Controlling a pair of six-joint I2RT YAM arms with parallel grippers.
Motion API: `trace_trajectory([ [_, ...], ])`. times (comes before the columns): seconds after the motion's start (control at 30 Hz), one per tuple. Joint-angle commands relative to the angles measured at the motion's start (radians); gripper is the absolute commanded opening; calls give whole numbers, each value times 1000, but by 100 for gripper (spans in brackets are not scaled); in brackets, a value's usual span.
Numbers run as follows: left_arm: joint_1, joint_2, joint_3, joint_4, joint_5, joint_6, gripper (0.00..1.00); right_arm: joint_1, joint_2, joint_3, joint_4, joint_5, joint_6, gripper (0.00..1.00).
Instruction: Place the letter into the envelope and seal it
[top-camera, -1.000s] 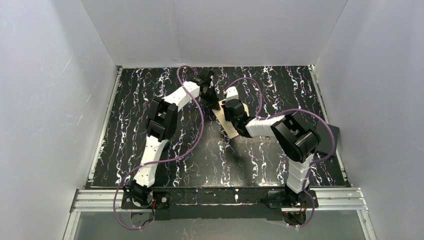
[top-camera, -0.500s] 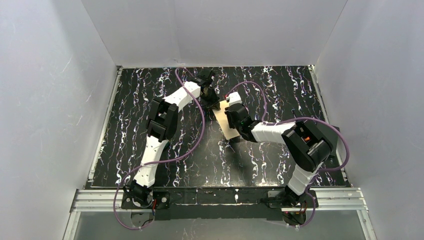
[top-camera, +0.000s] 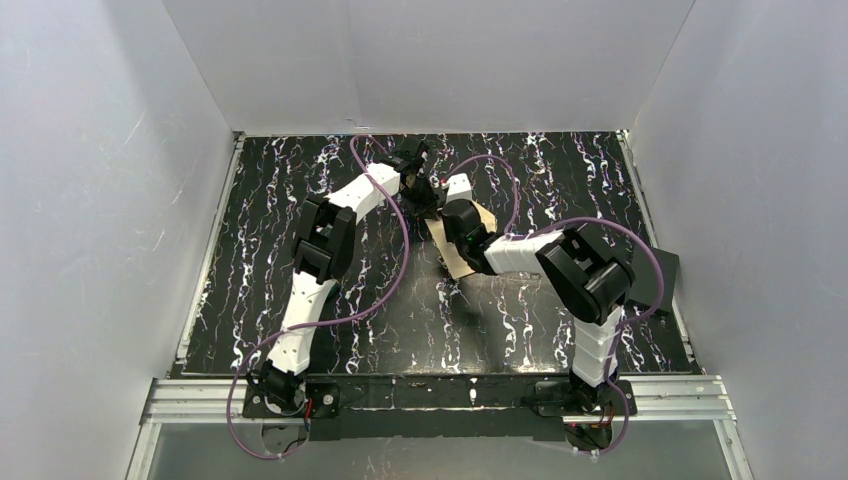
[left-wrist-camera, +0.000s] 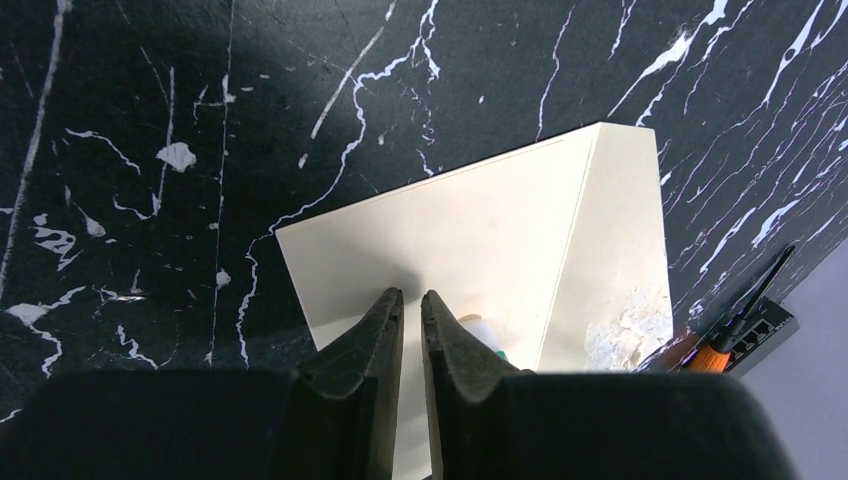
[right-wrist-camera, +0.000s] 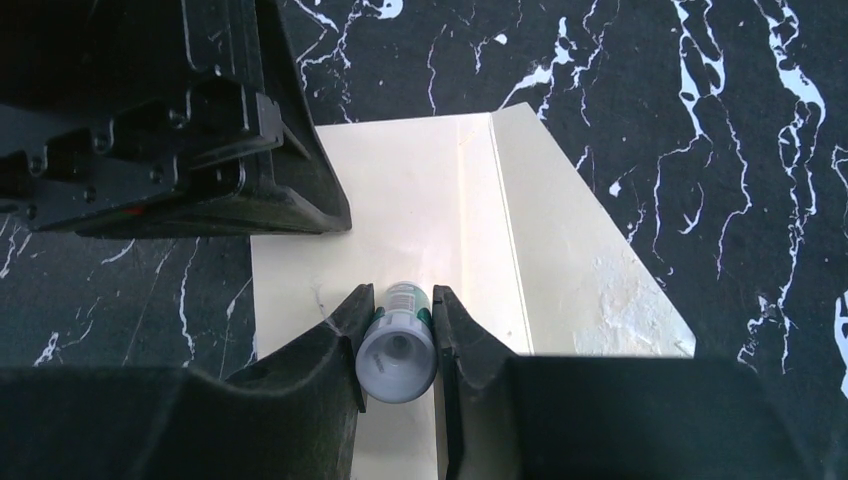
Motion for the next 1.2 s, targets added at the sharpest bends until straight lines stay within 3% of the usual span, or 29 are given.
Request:
trace_trajectory([
  [0.0,-5,58,-55,-69,-79,32,13,-1,-49,-52,-198,-67,50,1],
  [0.27,-4,78,-34,-90,-81,25,13,0,-174,-35,-518,-157,219,1],
  [0.63,-4,69,-33,-90,-75,47,13,0,25,125,-490,15,162,1],
  [0.83,-4,60,-35,-89,-66,63,13,0,48,168,-494,20,160,1],
  [0.97,1,31,-33,-78,-36,77,17,-3,-88,199,-568,-35,156,1],
  [1.17,19,-51,-7,6,117,104,31,-87,-265,355,-815,-296,235,1],
])
